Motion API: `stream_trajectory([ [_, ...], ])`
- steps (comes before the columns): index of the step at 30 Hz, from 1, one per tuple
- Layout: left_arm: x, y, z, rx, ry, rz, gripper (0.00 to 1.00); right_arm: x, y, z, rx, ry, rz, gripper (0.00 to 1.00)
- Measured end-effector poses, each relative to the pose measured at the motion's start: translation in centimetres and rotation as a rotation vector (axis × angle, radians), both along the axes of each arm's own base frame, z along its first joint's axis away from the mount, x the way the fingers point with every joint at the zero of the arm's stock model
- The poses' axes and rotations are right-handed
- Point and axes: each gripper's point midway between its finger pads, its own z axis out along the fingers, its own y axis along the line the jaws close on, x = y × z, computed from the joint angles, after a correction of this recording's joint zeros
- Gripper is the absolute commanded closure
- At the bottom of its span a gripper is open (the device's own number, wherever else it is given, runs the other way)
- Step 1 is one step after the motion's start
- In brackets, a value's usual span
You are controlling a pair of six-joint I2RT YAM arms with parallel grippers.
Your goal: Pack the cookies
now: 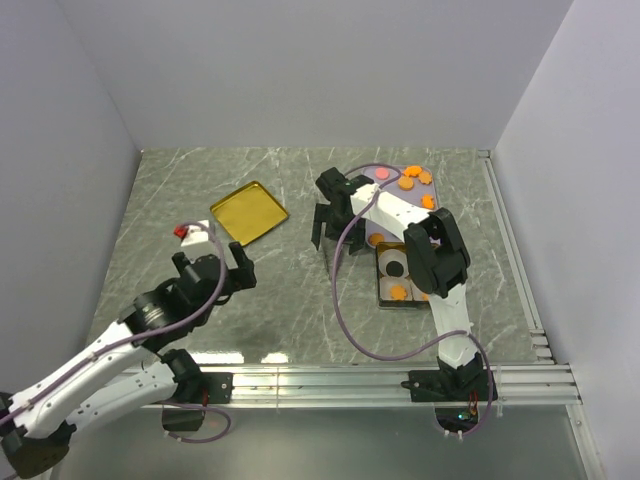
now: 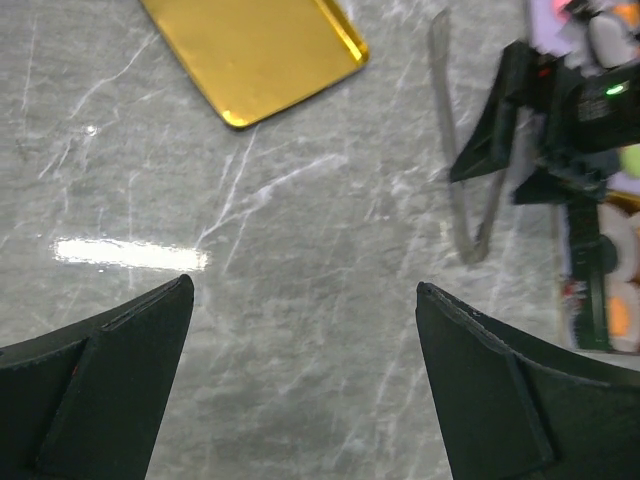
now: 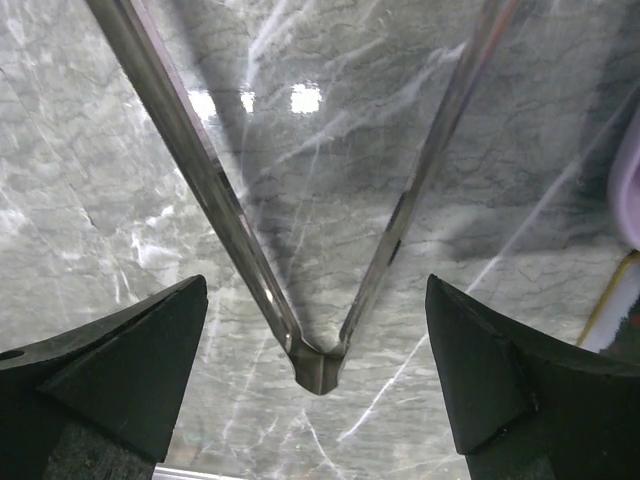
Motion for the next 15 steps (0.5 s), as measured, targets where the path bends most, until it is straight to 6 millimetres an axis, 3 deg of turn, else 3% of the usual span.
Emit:
stream_trajectory([
  [3, 1.1, 0.2, -1.5, 0.076, 0.054, 0.014, 0.01, -0.1, -0.4, 0.6, -0.014, -0.007, 0.006, 0.03],
  [6, 3.0, 1.1, -2.9, 0.124, 0.122, 0.053, 0.01, 0.1, -0.7, 2.5, -0.015, -0.043, 0.012, 0.03],
  [13, 7.8, 5.9, -4.1, 0.106, 0.217, 0.193, 0.02, 0.8, -1.0, 10.6, 0.051, -0.207, 0.016, 0.03],
  [15, 9.0, 6.4, -4.3, 0.107, 0.232, 0.203, 0.02, 0.5, -1.2, 12.6, 0.073, -0.243, 0.018, 0.03],
])
